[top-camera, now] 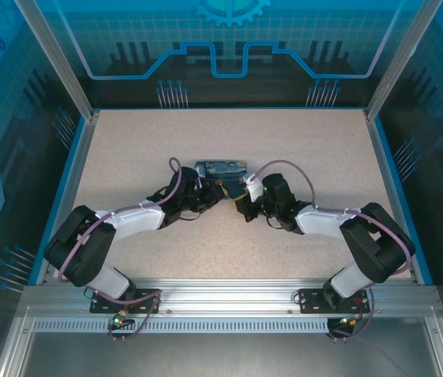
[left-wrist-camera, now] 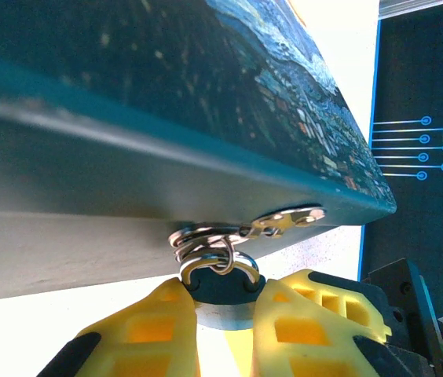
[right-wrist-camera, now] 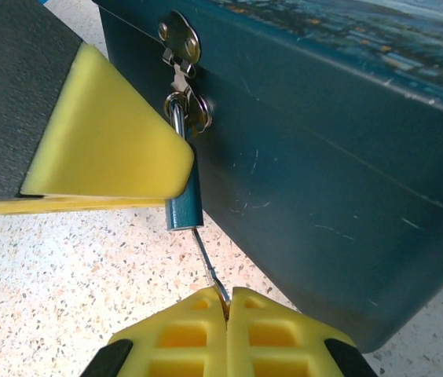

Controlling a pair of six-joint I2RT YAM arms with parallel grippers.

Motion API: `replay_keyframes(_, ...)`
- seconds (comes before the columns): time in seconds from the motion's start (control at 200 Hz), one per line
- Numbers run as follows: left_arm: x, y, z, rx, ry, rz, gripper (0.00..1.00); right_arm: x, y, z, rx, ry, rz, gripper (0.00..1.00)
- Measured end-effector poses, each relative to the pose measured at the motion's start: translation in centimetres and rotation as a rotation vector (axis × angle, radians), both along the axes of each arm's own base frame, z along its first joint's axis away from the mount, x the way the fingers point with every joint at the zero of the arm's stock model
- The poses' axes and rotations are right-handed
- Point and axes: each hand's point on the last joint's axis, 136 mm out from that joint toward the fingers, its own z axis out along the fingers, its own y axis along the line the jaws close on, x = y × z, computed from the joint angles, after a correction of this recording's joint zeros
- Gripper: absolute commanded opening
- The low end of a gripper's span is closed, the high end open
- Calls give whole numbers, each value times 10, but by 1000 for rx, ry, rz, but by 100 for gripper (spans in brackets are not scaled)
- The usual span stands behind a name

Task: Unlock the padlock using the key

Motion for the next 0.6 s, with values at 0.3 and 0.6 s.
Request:
replay_keyframes(0.3, 2, 1, 2, -2, -9, 11, 9, 2, 1, 4, 21, -1, -11, 0)
replay_keyframes(0.6, 3, 1, 2, -1, -11, 15, 9, 2, 2, 4, 24, 0, -13, 0)
